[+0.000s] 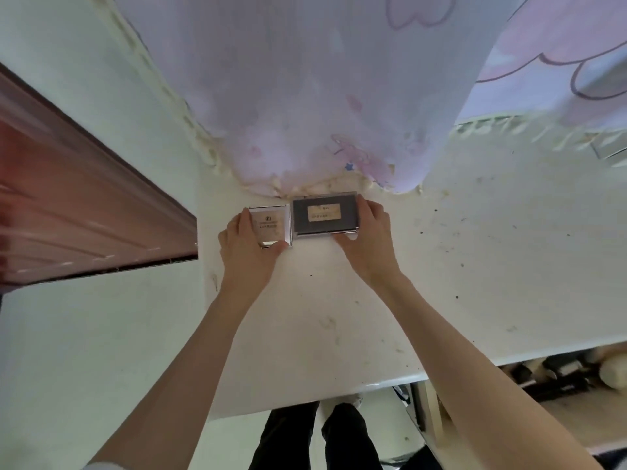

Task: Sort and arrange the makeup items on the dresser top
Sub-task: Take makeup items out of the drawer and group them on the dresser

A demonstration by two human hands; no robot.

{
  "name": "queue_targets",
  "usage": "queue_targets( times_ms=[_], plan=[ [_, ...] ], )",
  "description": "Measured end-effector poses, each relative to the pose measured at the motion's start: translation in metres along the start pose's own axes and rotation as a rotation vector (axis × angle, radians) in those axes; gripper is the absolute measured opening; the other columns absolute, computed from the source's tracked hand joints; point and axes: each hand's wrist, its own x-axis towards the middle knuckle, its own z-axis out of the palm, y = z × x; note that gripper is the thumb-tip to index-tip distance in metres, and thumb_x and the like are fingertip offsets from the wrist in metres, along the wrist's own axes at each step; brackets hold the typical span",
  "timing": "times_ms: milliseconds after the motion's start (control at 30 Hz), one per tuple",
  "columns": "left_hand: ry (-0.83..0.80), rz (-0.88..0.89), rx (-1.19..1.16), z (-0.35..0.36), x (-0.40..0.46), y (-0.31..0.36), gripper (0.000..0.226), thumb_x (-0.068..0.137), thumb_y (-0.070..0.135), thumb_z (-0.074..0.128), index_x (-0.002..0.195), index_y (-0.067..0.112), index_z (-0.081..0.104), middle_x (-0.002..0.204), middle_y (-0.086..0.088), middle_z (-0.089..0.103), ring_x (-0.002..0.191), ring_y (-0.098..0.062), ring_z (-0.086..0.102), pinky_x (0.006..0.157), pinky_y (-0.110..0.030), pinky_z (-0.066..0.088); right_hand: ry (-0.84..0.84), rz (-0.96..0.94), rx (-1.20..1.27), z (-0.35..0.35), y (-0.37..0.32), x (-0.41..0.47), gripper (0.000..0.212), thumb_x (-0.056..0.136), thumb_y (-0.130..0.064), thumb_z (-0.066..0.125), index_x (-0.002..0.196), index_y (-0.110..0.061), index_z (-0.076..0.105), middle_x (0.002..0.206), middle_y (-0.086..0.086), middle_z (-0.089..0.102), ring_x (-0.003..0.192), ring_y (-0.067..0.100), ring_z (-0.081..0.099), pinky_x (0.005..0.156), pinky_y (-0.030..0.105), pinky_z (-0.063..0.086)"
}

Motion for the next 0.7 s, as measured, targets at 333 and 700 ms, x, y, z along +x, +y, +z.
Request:
queue_targets(
  times_ms=[333, 700],
  plan=[
    [0.174, 0.307, 0.068, 0.035, -0.087, 0.027, 0.051, 0.092, 0.026, 0.052, 0.138, 0.009, 0.038, 0.148, -0.012, 0.028, 0.136, -0.026, 0.023, 0.110, -0.041, 0.023, 0.003, -0.123, -0.131, -0.048, 0.033, -0.055, 0.053, 0.095, -0.021, 0.050, 0.144, -0.014, 0.032, 0.147, 0.002, 0.037, 0.135, 0.019, 0.031, 0.109, 0.029, 0.024],
    [-0.146, 0.770, 0.116, 0.151, -0.238, 0.065, 0.028, 0.089, 0.024, 0.041, 0.114, 0.017, 0.052, 0.113, 0.000, 0.060, 0.105, -0.011, 0.053, 0.089, -0.026, 0.048, 0.232, -0.191, -0.117, -0.124, 0.173, -0.194, 0.028, 0.090, -0.026, 0.045, 0.099, -0.008, 0.064, 0.098, 0.004, 0.062, 0.093, 0.014, 0.051, 0.079, 0.031, 0.048]
  ],
)
